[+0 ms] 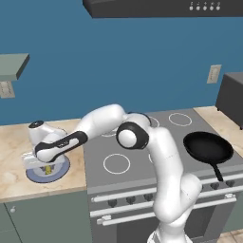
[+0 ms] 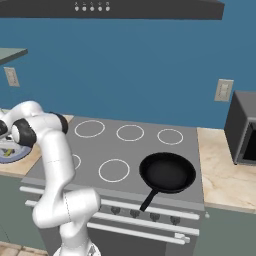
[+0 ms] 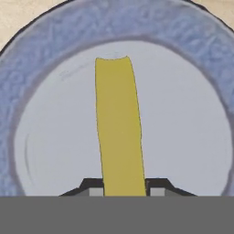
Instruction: Pick up the butter stick and place it in the pan. Then turn on the burner for the pan.
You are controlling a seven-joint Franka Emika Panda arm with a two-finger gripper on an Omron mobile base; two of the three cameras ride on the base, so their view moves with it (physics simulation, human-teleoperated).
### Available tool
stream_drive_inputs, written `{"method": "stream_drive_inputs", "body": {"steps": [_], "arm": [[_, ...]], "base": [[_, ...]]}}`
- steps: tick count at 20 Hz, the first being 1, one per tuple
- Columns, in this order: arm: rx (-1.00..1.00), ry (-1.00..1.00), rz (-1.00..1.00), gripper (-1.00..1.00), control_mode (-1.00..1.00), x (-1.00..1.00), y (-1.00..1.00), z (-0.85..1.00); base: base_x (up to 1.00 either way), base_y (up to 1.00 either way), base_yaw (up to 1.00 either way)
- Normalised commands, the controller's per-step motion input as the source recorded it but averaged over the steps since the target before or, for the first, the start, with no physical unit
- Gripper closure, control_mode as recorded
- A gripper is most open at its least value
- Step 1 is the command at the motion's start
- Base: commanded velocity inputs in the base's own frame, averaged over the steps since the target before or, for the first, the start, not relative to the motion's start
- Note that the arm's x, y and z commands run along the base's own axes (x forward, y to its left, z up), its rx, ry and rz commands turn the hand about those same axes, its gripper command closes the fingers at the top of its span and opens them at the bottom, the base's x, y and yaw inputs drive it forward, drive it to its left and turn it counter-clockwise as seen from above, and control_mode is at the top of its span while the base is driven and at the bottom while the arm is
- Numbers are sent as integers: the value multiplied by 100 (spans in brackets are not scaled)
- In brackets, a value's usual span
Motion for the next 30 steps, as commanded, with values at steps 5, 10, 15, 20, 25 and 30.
{"method": "stream_drive_inputs", "body": {"steps": [5, 10, 15, 20, 25, 30], "arm": [[0, 0, 1, 100, -100, 0, 0, -14], [0, 0, 1, 100, -100, 0, -16, 6], [4, -1, 0, 100, -100, -3, -57, 35], [6, -4, 0, 100, -100, -19, -81, 30], [10, -8, 0, 100, -100, -28, -100, 24], [9, -5, 0, 100, -100, -12, -100, 28]], "base": [[0, 0, 0], [0, 0, 0], [0, 0, 0], [0, 0, 0], [0, 0, 0], [0, 0, 0]]}}
